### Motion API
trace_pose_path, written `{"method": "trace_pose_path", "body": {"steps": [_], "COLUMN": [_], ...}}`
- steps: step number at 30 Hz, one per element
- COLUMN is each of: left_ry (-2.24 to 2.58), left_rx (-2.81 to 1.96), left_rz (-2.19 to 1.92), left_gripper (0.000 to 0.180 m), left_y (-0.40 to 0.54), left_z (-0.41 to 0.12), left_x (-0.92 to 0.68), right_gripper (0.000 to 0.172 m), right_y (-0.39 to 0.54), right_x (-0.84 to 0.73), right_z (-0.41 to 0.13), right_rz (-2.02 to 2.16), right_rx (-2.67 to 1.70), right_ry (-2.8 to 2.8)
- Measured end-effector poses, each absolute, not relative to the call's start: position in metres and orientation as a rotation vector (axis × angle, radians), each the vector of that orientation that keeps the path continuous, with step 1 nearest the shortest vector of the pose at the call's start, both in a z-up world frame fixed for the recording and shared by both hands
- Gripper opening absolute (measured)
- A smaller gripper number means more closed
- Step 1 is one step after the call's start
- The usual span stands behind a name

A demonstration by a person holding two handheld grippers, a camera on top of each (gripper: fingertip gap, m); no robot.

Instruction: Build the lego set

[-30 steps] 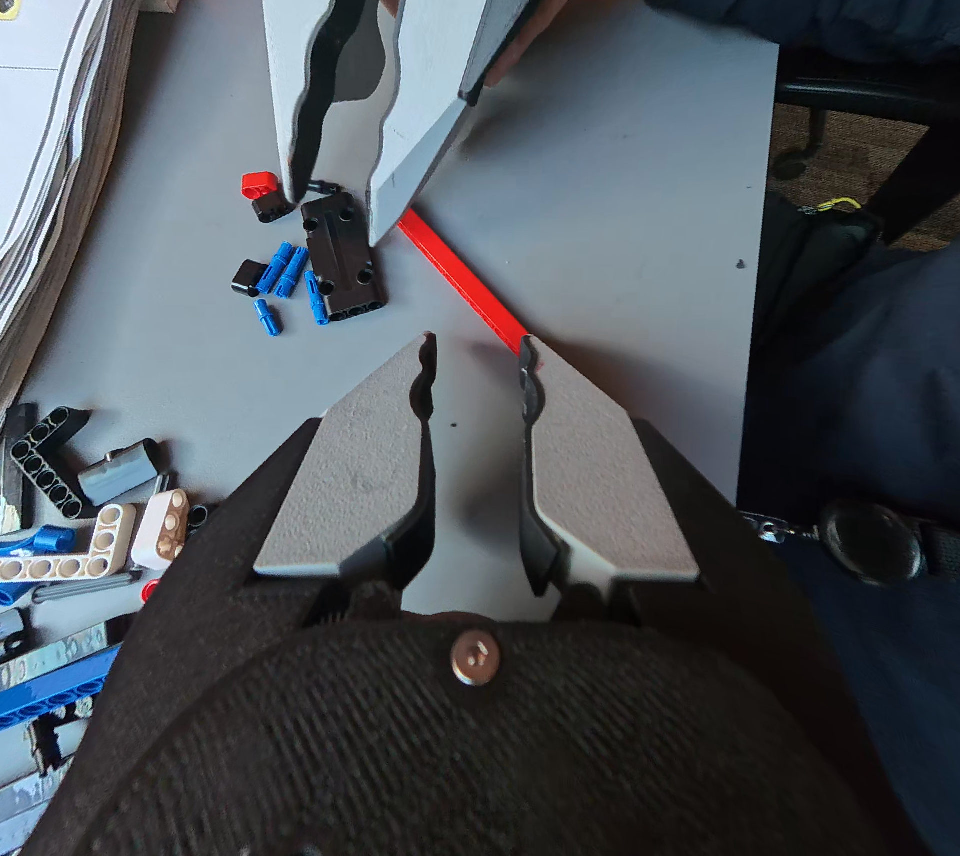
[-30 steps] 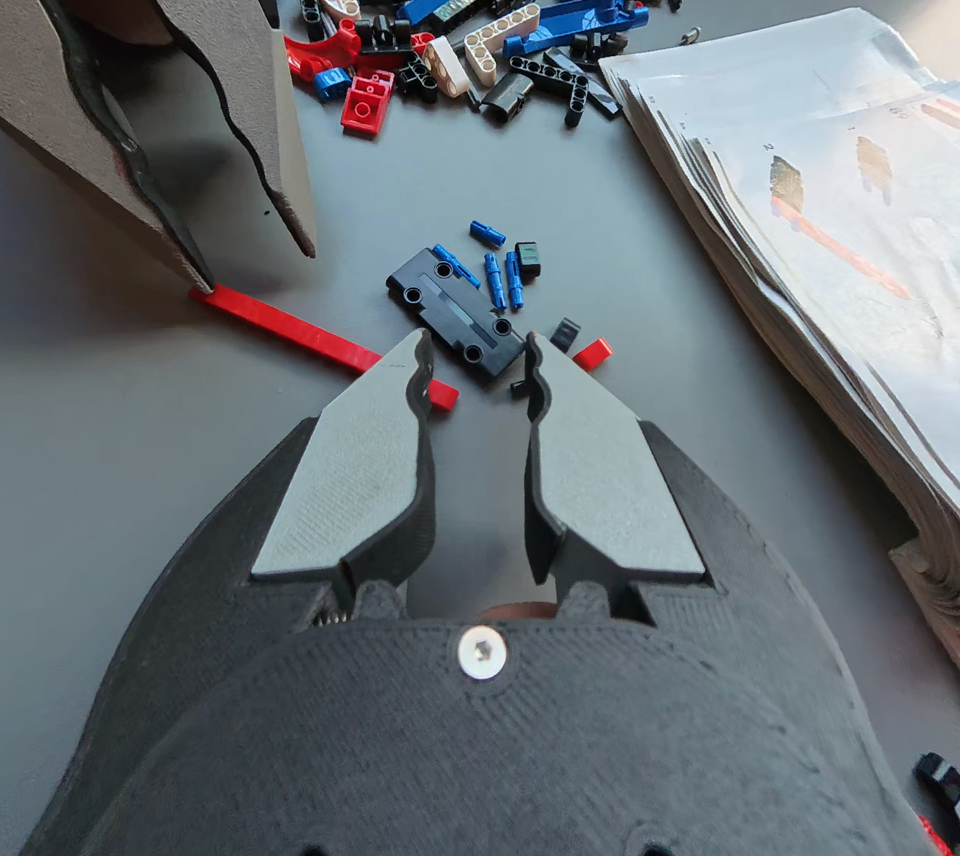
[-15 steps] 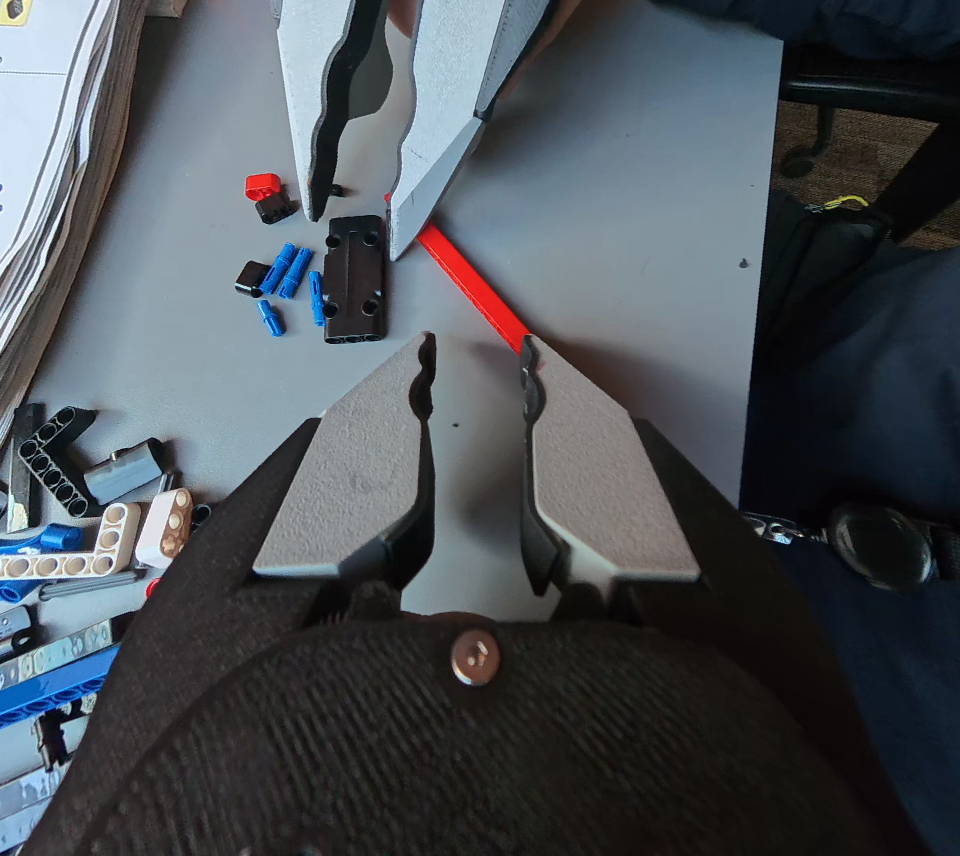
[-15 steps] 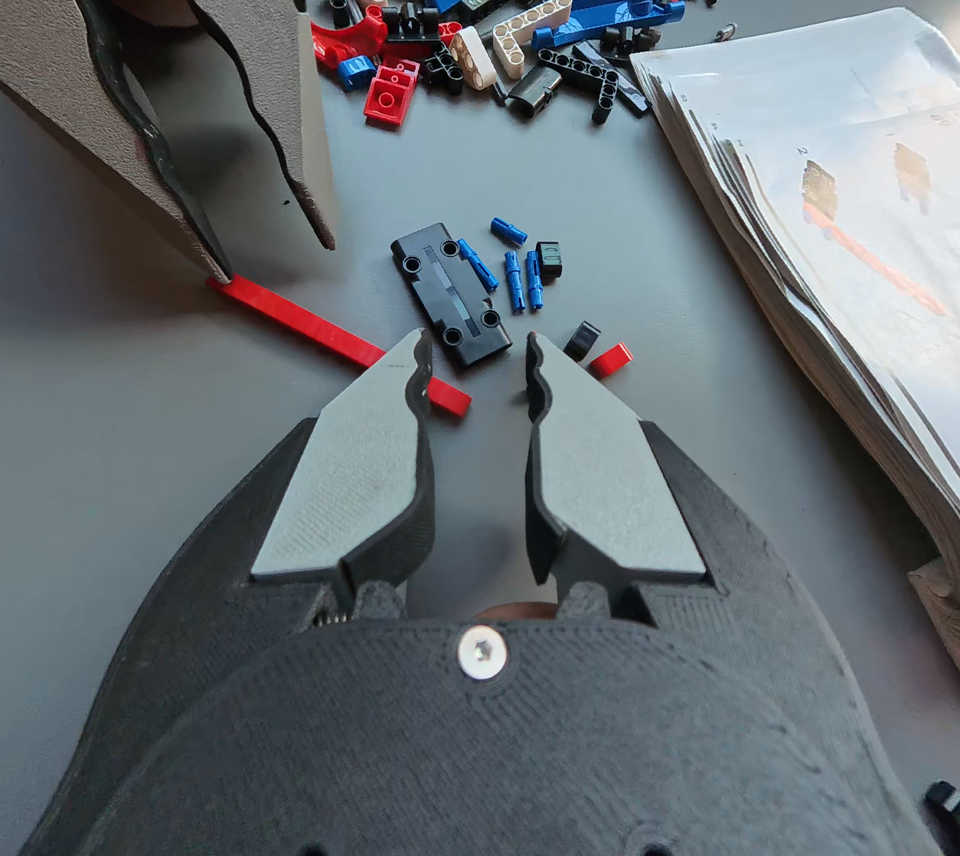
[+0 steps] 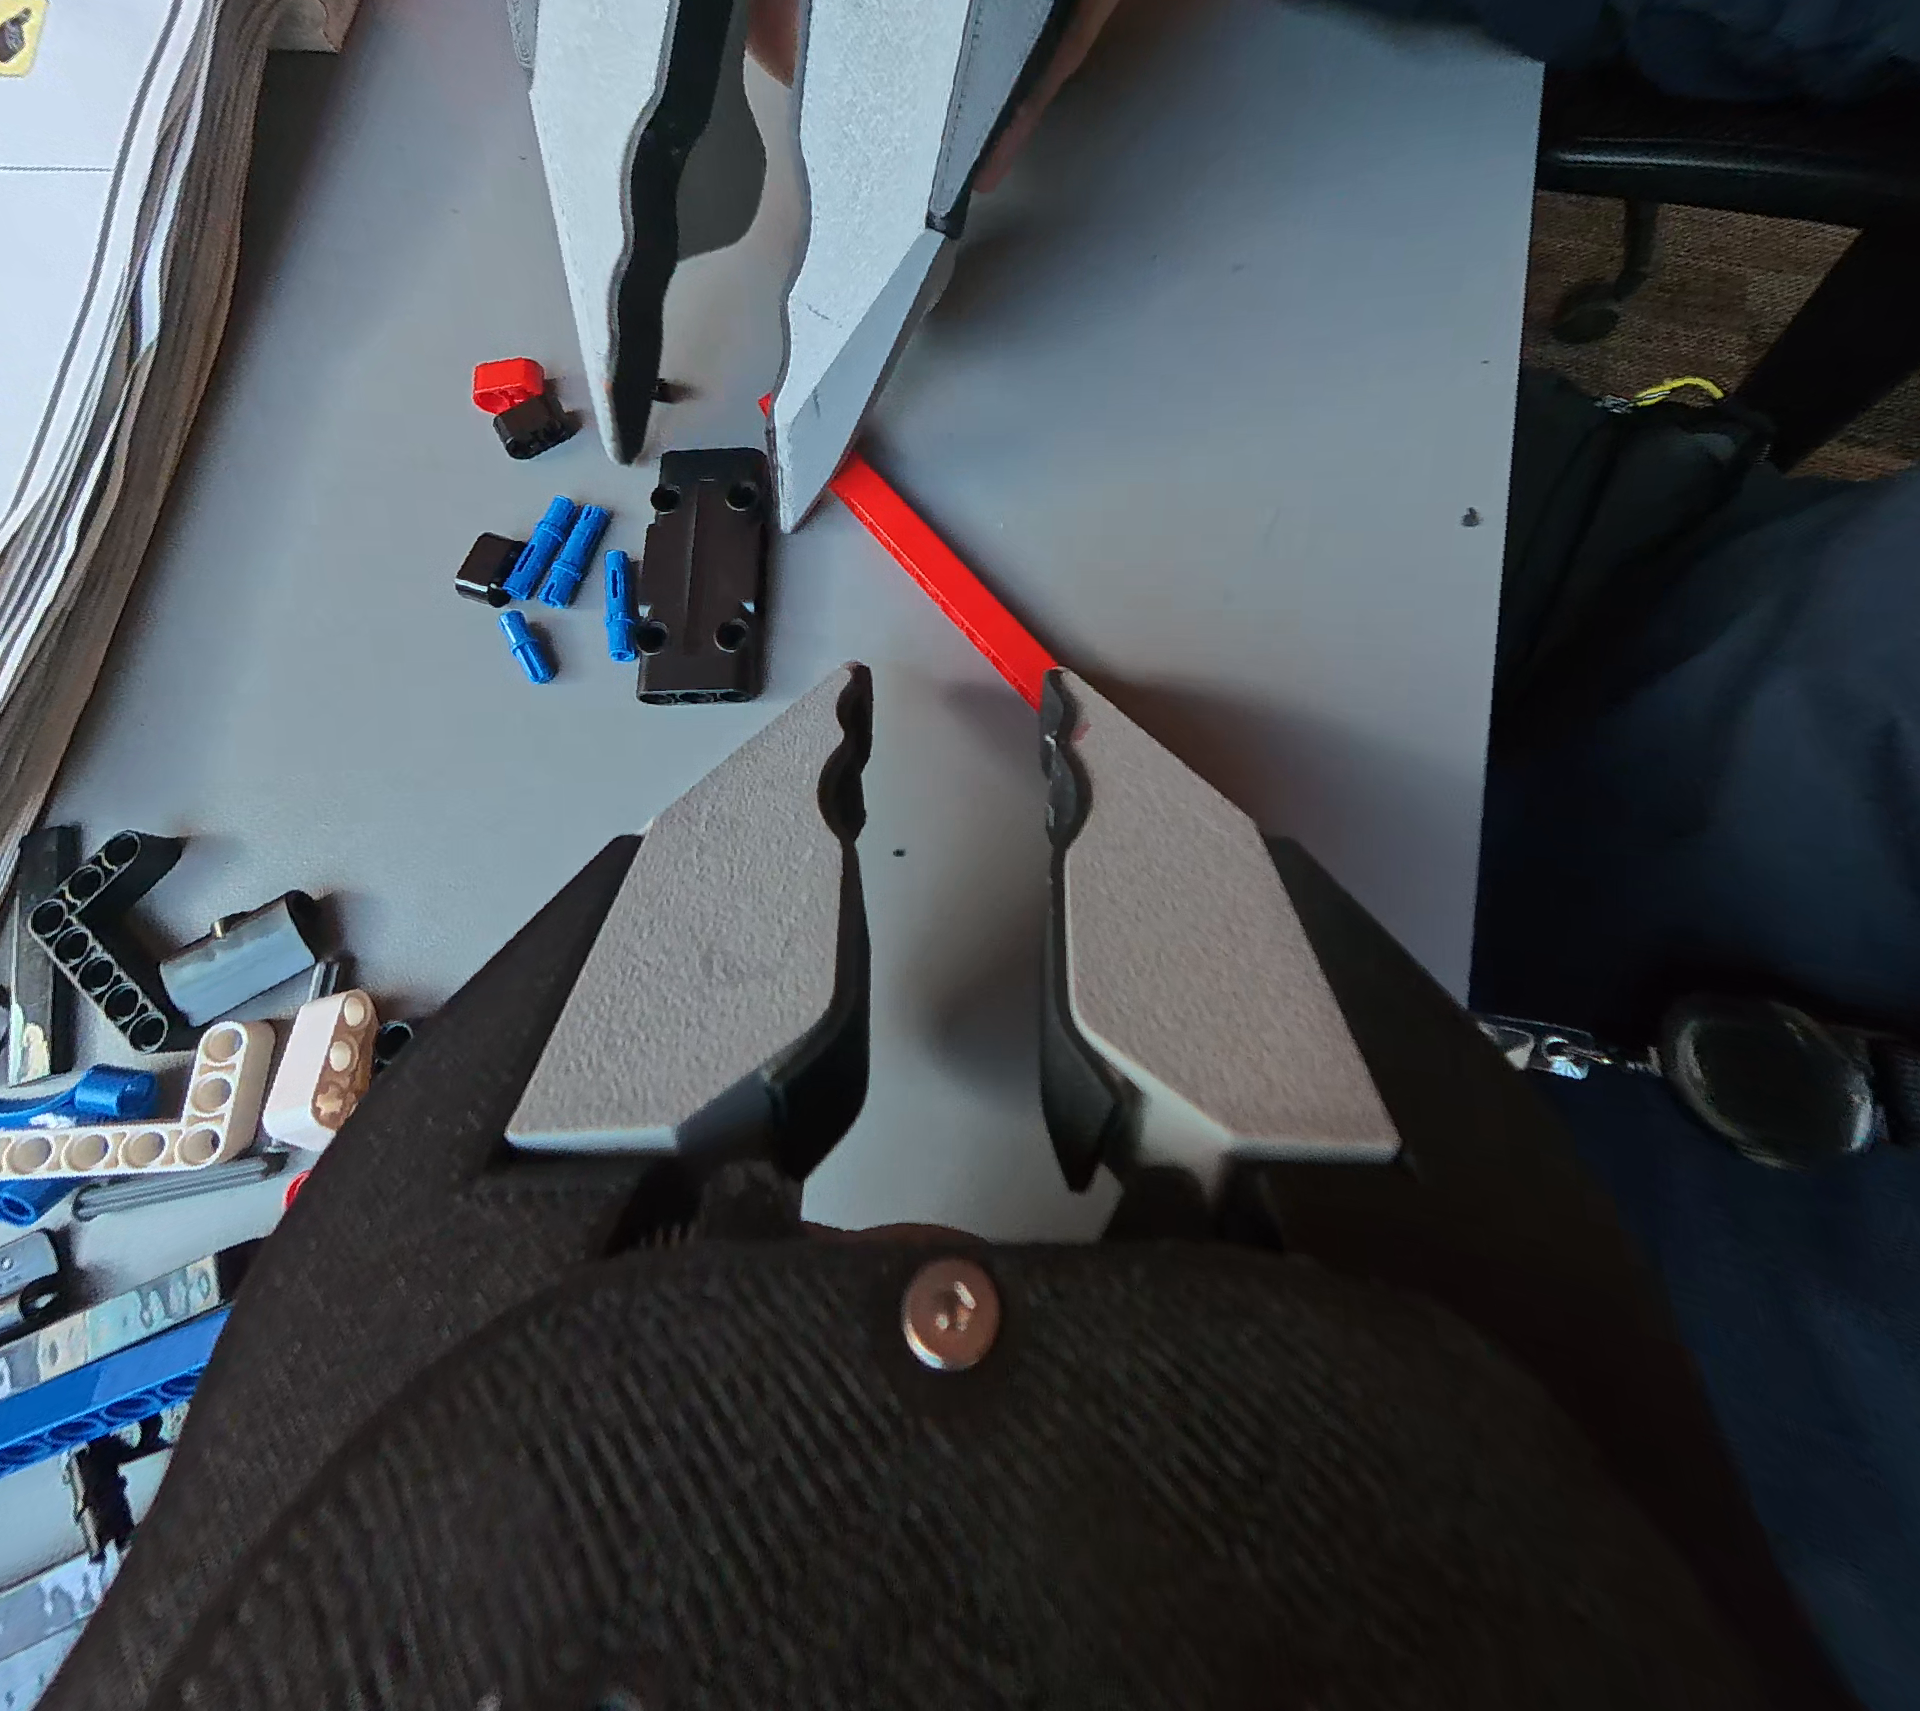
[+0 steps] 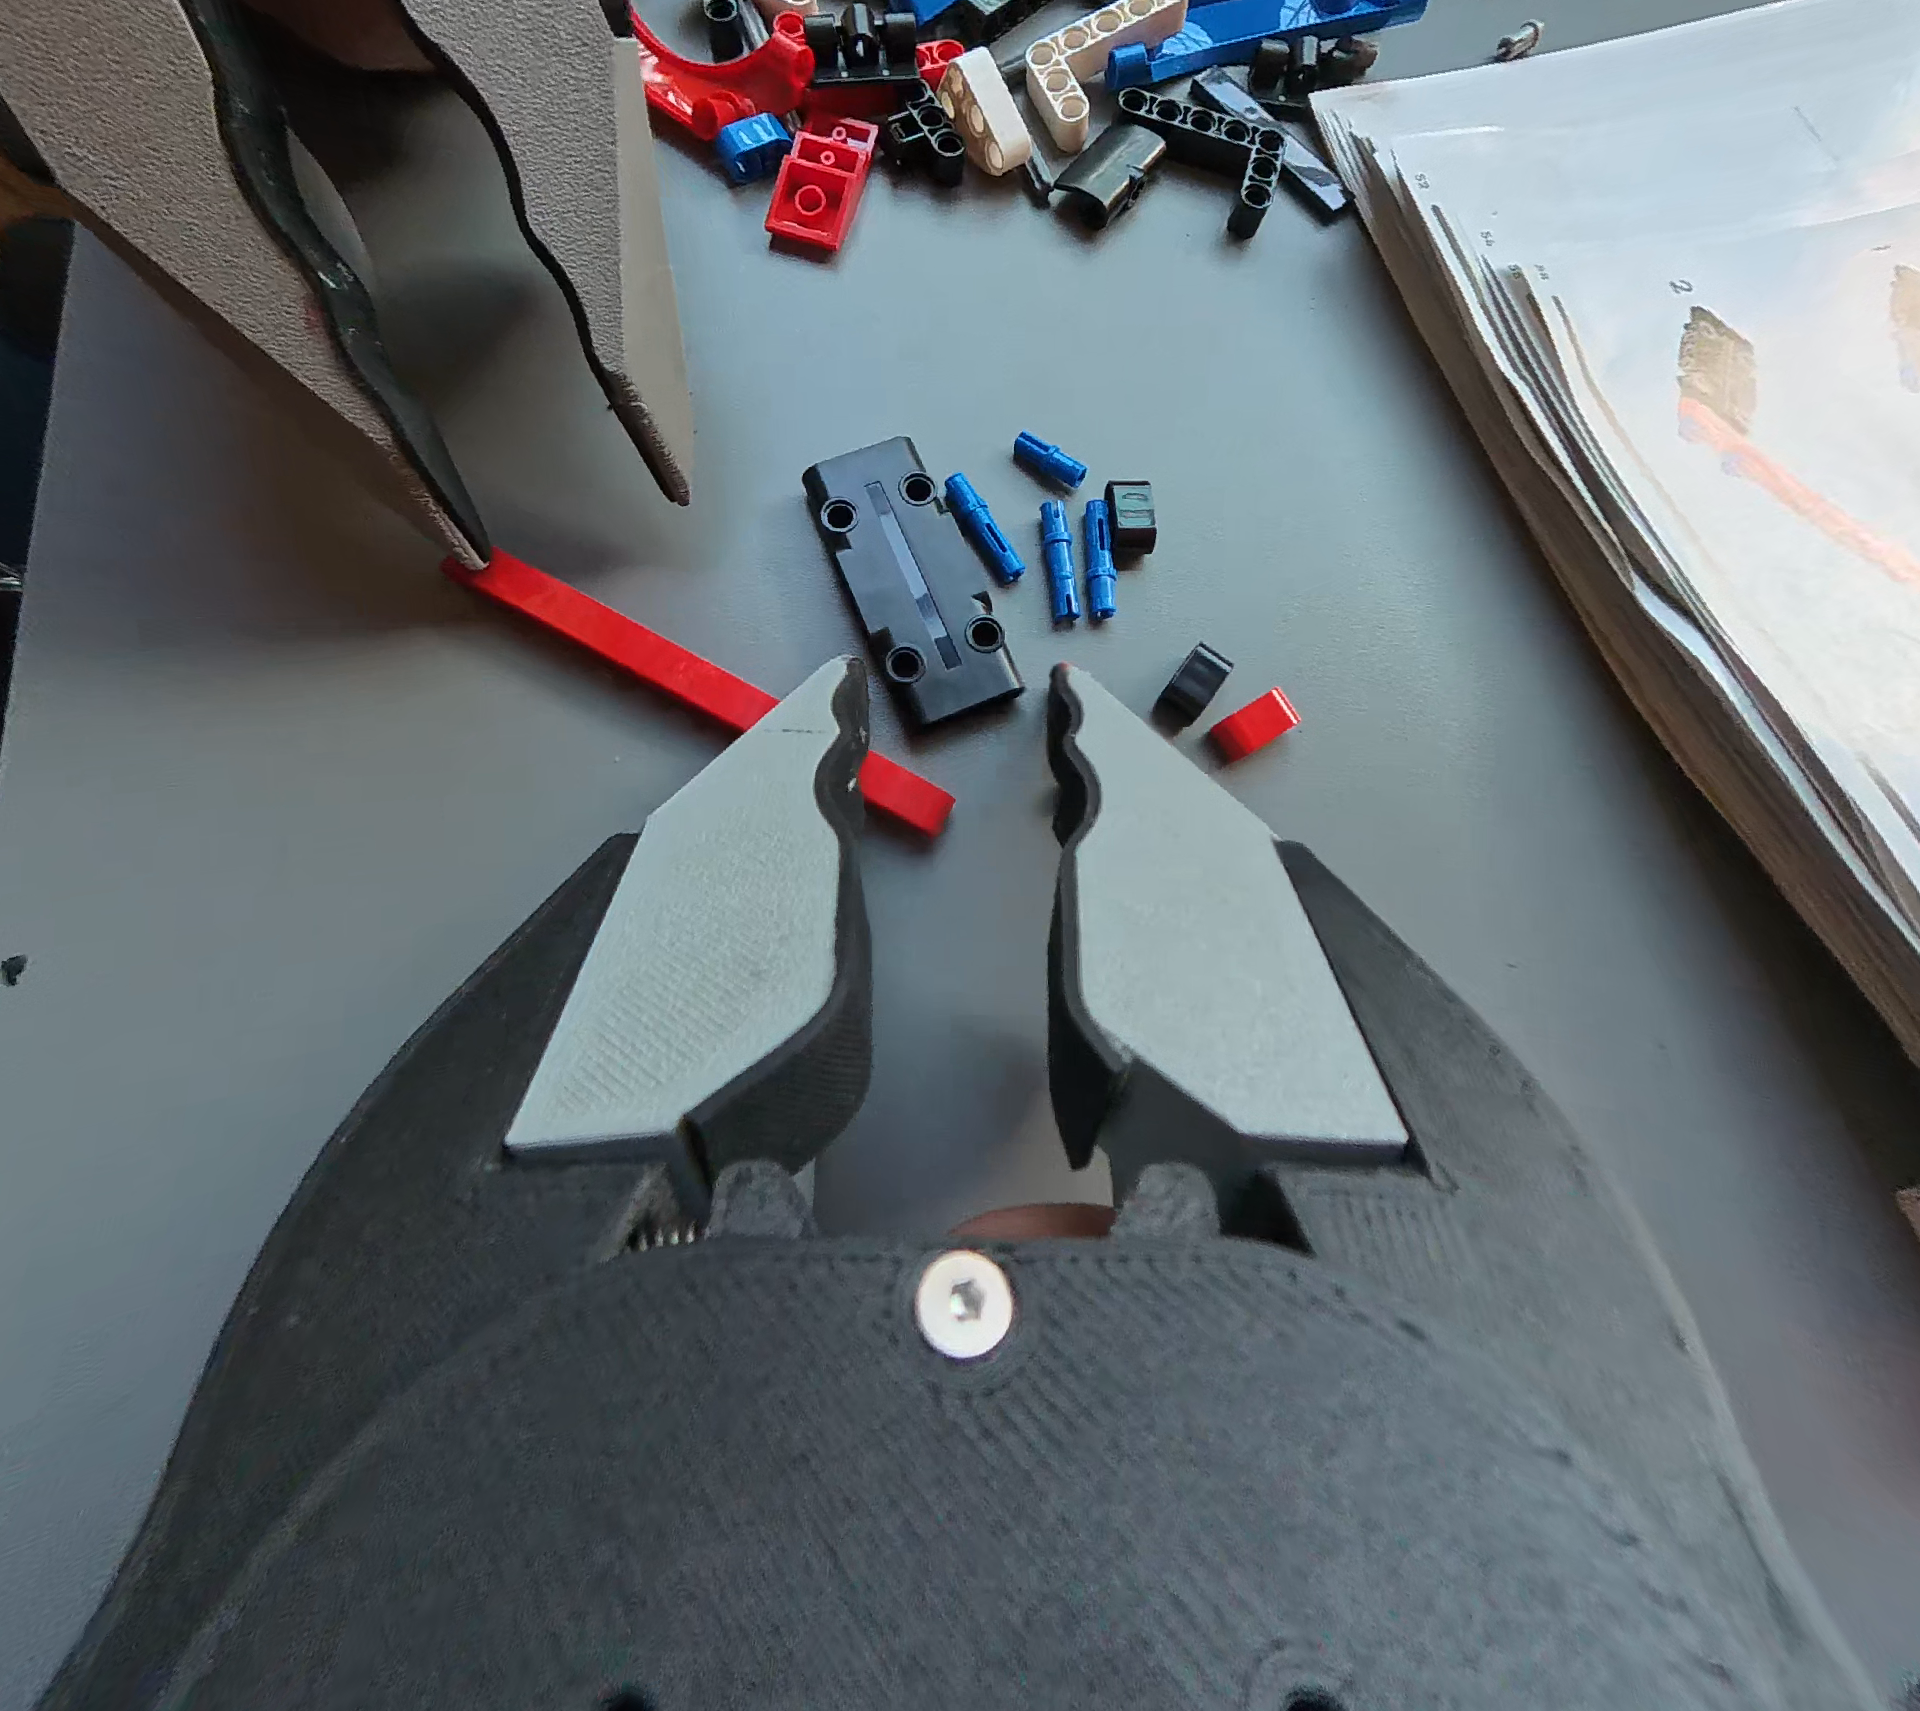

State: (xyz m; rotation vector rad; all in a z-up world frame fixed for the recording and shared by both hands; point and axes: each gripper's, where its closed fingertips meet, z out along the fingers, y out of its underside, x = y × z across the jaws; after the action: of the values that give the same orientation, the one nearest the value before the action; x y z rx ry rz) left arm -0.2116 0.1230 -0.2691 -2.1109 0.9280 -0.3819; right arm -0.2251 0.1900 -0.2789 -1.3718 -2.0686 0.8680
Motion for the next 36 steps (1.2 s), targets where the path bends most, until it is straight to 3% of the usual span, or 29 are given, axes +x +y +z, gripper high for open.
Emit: {"method": "trace_pose_path", "body": {"steps": [7,23,36], "left_ry": [0.926,0.925,0.89], "left_rx": [-2.111,-2.11,-2.077], "left_rz": [-0.38,-0.375,-0.314], "left_gripper": [0.031,0.031,0.032], "left_y": [0.123,0.123,0.127], "left_z": [-0.269,-0.269,-0.263], "left_x": [-0.212,-0.212,-0.214], "right_gripper": [0.022,0.022,0.022], "right_y": [0.185,0.197,0.191], "right_x": [-0.224,-0.175,-0.117], "right_z": [-0.279,-0.258,-0.271], "right_rz": [0.891,0.87,0.832], "right_rx": [-1.341,-1.506,-1.69], "right_ry": [-2.103,-1.837,-1.716]}}
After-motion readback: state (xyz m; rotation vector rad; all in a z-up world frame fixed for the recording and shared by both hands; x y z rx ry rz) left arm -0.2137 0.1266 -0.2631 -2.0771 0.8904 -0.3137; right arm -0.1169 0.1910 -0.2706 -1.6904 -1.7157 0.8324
